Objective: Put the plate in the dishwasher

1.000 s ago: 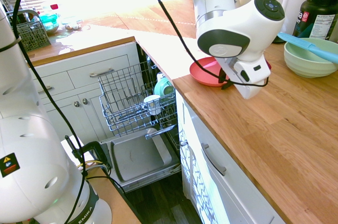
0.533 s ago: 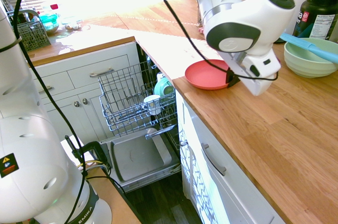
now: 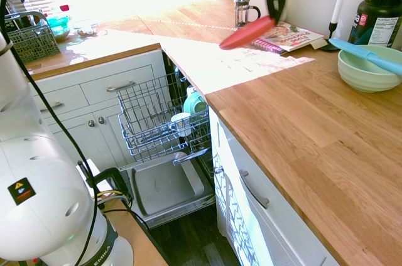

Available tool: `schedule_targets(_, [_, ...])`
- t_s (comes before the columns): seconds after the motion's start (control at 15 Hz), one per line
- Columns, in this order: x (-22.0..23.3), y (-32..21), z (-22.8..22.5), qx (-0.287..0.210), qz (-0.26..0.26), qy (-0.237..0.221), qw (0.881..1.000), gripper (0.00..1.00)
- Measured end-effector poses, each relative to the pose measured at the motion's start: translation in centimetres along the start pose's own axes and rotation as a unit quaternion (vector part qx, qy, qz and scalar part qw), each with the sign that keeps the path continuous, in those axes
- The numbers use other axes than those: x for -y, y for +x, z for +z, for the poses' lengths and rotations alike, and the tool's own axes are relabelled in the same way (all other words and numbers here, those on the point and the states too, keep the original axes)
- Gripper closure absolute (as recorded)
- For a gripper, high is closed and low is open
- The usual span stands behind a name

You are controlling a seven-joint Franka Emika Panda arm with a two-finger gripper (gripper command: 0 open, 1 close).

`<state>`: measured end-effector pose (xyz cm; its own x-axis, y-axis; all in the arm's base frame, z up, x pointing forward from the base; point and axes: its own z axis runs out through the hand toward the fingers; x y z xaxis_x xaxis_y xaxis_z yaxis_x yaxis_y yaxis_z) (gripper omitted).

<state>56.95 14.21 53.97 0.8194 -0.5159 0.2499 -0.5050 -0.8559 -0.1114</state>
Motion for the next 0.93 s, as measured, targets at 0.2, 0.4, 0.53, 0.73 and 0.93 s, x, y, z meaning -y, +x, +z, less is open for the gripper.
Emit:
schedule_targets(0.2, [9.5, -16.9, 0.7, -0.069, -0.085, -0.041, 0.993, 1.00])
schedule_targets(0.4, [14.1, -30.6, 4.0, -0.154, -0.147, -0.069, 0.975, 1.00])
schedule_targets(0.53, [16.4, -37.0, 8.0, -0.216, -0.183, -0.090, 0.955, 1.00])
schedule_targets(0.73, [19.8, -39.9, 16.0, -0.304, -0.235, -0.142, 0.912, 1.00])
schedule_targets(0.93, [22.2, -44.3, 22.8, -0.358, -0.278, -0.196, 0.870, 1.00])
